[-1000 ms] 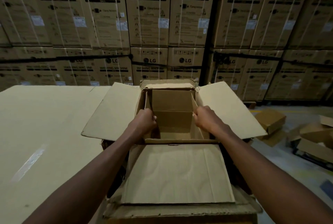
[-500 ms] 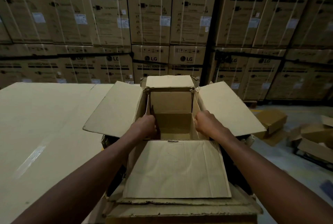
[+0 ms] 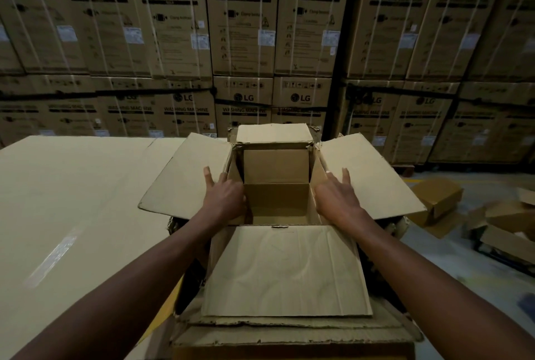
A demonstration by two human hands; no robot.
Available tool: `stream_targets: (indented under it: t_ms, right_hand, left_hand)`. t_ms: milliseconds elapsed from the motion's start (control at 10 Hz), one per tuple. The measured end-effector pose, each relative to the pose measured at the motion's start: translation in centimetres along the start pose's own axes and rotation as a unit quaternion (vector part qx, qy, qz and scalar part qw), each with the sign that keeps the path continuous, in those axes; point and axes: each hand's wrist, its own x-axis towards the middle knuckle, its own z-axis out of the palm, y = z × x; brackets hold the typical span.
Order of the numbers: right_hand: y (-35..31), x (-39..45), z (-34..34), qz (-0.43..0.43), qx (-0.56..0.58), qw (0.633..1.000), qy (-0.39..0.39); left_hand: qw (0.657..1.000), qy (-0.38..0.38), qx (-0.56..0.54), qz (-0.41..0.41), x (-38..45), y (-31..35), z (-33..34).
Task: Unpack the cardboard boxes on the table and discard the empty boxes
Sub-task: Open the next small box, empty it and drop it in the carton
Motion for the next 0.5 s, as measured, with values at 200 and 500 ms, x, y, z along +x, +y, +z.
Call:
stream_targets:
  t_ms: [200, 500]
  right_hand:
    - [1.2, -1.2, -0.1, 0.017, 0.04, 0.999, 0.003]
    - [3.1, -3.7, -1.3, 0.013, 0.21, 0.975, 0.07]
  left_hand:
    - [1.0, -0.015, -0.015, 0.004, -1.0, -0.8, -0.1]
    - [0.98, 0.125, -0.151, 0.037, -3.9, -0.5, -1.1]
